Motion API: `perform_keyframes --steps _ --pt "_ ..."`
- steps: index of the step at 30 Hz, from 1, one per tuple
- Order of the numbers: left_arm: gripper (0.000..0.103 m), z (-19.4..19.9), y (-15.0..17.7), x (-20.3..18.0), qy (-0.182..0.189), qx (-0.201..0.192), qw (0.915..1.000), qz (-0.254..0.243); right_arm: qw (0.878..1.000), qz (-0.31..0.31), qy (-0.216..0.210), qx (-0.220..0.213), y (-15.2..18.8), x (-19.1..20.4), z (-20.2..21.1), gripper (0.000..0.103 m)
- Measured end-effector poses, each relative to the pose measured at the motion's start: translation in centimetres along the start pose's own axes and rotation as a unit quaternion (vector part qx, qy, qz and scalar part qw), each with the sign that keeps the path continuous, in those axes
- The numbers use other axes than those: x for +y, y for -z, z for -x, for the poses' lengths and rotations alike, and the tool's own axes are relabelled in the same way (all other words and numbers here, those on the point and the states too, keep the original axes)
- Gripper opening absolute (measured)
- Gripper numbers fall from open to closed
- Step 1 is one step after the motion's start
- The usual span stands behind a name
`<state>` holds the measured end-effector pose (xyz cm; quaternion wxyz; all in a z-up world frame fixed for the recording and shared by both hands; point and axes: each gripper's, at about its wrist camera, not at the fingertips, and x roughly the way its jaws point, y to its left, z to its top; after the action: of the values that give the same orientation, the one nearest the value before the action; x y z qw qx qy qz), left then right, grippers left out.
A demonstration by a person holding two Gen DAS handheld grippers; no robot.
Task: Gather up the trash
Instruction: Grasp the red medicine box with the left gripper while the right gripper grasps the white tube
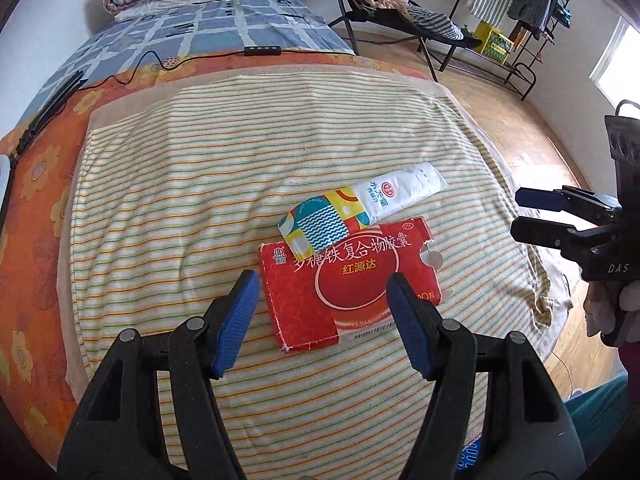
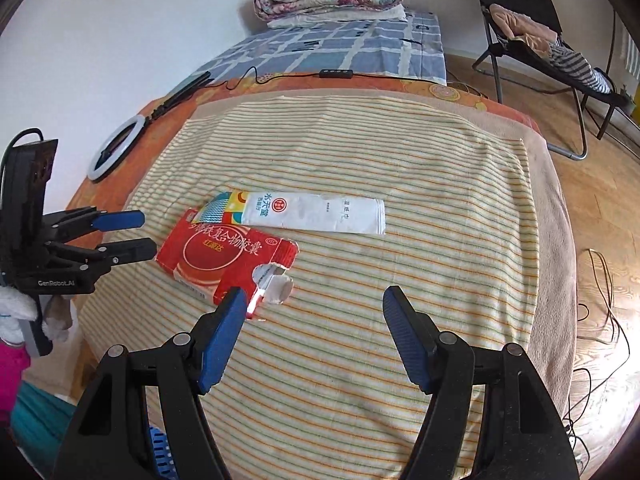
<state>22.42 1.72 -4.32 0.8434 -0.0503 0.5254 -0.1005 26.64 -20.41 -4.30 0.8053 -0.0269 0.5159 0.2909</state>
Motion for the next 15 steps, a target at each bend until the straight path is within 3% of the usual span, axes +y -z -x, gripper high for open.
perform_keyframes --steps 6,15 --pt "0.068 -2.4 -2.0 1.3 0.014 0.008 0.9998 0.009 0.998 -0.033 -0.045 0.006 -4.2 -1.2 -4.4 0.070" --pt "0.068 -5.5 -3.3 2.7 0.047 0.034 0.9981 0.022 0.994 -0.074 -0.080 0.027 -7.5 -2.4 -9.8 0.070"
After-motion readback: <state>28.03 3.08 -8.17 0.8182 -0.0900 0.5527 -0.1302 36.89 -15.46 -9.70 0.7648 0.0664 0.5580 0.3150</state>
